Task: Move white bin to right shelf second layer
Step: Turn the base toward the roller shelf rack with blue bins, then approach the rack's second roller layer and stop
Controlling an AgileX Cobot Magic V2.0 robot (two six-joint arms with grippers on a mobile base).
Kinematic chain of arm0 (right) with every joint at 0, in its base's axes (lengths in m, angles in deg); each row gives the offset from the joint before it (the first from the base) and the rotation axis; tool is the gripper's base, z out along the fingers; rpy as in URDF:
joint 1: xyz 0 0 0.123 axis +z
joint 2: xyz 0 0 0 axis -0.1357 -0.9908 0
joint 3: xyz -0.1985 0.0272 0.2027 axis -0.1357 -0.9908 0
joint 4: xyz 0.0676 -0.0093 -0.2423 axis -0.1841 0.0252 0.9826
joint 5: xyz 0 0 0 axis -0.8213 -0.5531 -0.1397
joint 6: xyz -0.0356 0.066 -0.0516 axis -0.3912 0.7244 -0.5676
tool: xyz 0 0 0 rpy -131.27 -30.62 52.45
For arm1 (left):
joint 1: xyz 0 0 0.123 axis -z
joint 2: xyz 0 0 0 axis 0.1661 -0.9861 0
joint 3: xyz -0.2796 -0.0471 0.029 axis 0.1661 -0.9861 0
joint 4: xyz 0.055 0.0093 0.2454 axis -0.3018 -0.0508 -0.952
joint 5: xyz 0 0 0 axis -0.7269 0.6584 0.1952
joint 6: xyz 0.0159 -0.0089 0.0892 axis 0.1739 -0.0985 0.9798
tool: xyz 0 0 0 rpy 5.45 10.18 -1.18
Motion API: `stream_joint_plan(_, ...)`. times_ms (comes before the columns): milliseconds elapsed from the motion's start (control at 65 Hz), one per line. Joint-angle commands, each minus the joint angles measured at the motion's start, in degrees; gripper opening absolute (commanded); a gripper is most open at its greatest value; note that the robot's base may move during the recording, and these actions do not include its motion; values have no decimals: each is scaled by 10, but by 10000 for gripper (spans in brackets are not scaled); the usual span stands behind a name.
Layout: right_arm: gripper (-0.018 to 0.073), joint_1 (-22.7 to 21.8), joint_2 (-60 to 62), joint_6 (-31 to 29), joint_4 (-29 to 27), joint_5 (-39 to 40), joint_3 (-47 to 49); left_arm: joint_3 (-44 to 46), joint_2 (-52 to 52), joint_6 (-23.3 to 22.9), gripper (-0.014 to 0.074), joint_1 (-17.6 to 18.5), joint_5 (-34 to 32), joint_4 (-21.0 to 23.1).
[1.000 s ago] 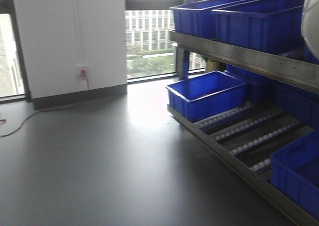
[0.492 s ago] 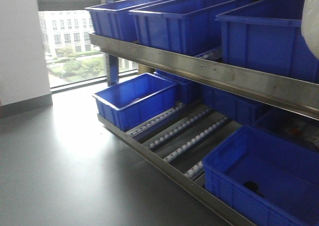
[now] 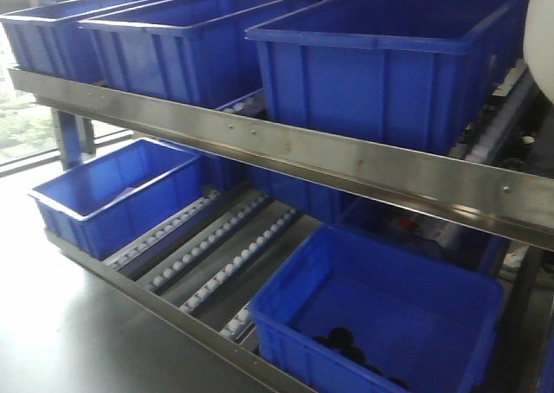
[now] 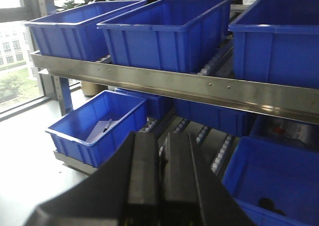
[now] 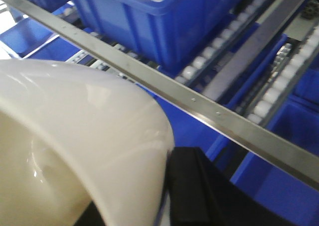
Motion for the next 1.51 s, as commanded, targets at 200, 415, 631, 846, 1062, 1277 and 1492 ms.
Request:
stream_joint_plan(200,57,-5,-1,0,-2,57,18,-21,8,-2,85,3,-48,3)
stream_joint_plan(415,57,-5,-1,0,-2,57,18,-21,8,-2,85,3,-48,3)
stream_joint_plan(631,57,-5,-1,0,-2,57,18,-21,8,-2,85,3,-48,3)
stream_joint_plan(846,57,-5,-1,0,-2,57,18,-21,8,-2,85,3,-48,3)
stream_joint_plan(1062,57,-5,-1,0,-2,57,18,-21,8,-2,85,3,-48,3)
stream_joint_plan(1277,57,-5,-1,0,-2,57,18,-21,8,-2,85,3,-48,3)
stream_joint_plan(1492,57,-5,-1,0,-2,57,18,-21,8,-2,85,3,-48,3)
